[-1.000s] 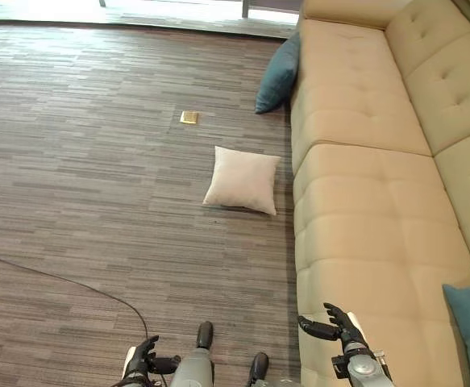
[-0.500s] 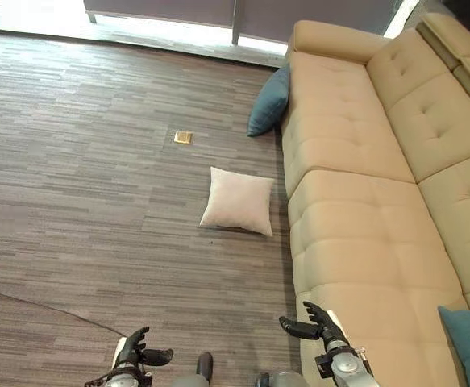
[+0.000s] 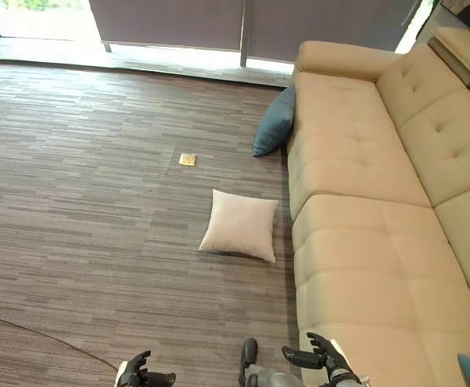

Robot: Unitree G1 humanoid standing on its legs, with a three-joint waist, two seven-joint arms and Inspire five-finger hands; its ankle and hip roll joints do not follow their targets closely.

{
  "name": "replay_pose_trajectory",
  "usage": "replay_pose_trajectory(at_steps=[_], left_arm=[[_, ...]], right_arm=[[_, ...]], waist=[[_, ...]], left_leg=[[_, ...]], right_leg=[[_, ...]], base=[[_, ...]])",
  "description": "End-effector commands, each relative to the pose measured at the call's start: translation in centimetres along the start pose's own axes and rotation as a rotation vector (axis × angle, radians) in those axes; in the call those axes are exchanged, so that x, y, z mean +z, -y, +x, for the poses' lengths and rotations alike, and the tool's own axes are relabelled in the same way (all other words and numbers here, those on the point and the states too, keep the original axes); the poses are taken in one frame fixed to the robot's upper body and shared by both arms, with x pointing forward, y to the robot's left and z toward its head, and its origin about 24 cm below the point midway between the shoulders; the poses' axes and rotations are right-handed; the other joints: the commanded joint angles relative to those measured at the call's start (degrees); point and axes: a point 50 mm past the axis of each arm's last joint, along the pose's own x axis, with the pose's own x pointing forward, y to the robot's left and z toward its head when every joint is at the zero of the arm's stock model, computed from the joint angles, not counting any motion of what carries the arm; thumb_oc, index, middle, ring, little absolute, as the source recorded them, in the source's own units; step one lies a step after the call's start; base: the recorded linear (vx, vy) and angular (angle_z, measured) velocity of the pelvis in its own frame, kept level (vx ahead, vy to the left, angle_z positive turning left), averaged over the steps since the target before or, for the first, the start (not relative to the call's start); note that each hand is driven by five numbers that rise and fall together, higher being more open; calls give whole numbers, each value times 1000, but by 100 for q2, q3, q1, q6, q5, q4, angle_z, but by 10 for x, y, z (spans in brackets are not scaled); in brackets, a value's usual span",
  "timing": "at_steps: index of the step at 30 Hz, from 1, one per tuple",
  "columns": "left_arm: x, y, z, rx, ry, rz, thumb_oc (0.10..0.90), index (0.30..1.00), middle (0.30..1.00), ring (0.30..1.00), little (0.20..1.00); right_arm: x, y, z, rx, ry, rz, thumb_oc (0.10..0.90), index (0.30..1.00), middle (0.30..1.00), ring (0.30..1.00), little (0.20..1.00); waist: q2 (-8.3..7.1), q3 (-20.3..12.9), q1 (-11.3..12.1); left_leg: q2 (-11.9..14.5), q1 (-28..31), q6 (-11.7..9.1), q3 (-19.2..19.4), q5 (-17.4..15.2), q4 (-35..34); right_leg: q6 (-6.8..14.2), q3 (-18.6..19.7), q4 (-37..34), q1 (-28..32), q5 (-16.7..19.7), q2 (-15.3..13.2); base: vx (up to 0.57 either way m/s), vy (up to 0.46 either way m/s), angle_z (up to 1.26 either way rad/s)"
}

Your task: Pick up all the scattered cushions and arrange them neatly on the sofa.

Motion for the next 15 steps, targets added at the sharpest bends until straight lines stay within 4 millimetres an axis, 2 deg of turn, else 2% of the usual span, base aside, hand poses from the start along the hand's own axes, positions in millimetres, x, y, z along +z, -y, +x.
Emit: replay_pose_trajectory(at_steps=[1, 2, 3, 4, 5, 6, 7, 10, 11, 15], left_arm=[[28, -13, 4, 27, 120, -12, 800, 900, 900, 900, 900], [28, -12, 4, 23, 116, -6, 800, 900, 900, 900, 900], [28, -12, 4, 23, 116, -6, 800, 900, 900, 900, 900], [25, -12, 4, 18, 107, 5, 800, 900, 900, 900, 900], [25, -12, 4, 18, 106, 5, 800, 900, 900, 900, 900], [25, -10, 4, 13, 100, 14, 800, 900, 900, 900, 900], [25, -10, 4, 13, 100, 14, 800, 900, 900, 900, 900], [25, -10, 5, 13, 100, 24, 800, 900, 900, 900, 900], [25, -11, 5, 16, 100, 17, 800, 900, 900, 900, 900], [14, -11, 3, 20, 59, 16, 800, 900, 900, 900, 900]], right_arm=[[35, 22, 6, -63, 159, -8, 800, 900, 900, 900, 900], [35, 24, 6, -68, 157, -8, 800, 900, 900, 900, 900], [35, 24, 6, -68, 157, -8, 800, 900, 900, 900, 900], [34, 26, 6, -75, 156, -11, 800, 900, 900, 900, 900], [34, 26, 6, -75, 156, -11, 800, 900, 900, 900, 900], [31, 28, 6, -83, 147, -15, 800, 900, 900, 900, 900], [31, 28, 6, -83, 147, -16, 800, 900, 900, 900, 900], [28, 29, 6, -93, 128, -21, 800, 900, 900, 900, 900], [28, 29, 6, -92, 127, -22, 800, 900, 900, 900, 900], [24, 22, 5, -76, 118, -35, 800, 900, 900, 900, 900]], waist=[[-102, 214, -49], [-166, 234, 14], [-165, 237, 17], [-194, 198, 25], [-197, 205, 29], [-166, 171, 28], [-171, 173, 27], [-35, 204, 168], [-23, 223, 212], [-53, 84, 253]], left_leg=[[113, 179, 276, 233, 462, -679], [179, -58, 383, 400, 231, -893], [181, -55, 383, 402, 229, -892], [152, -113, 422, 392, 26, -1413], [148, -94, 424, 396, 29, -1428], [168, -258, 371, 411, 242, -2050], [161, -243, 371, 412, 249, -2069], [153, -567, 246, 299, 1063, -3046], [108, -638, 221, 234, 1135, -3055], [65, -405, 303, 138, 1046, -3178]], right_leg=[[712, 3, 283, 352, -801, -175], [718, 22, 241, 490, -893, -193], [718, 24, 241, 493, -893, -192], [770, 50, 179, 584, -971, -198], [772, 53, 177, 595, -974, -203], [803, 51, 93, 713, -1047, -175], [804, 51, 90, 721, -1049, -181], [796, 176, 16, 1056, -1241, 19], [797, 233, 41, 1119, -1280, 38], [864, 305, 119, 1237, -1388, -7]], base=[[181, -40, -40], [183, -41, -18], [270, 0, -12], [141, 18, 1], [277, 58, 3], [140, 40, 3], [218, 67, 9], [260, 99, -1], [330, 164, -3], [245, 143, -37]])
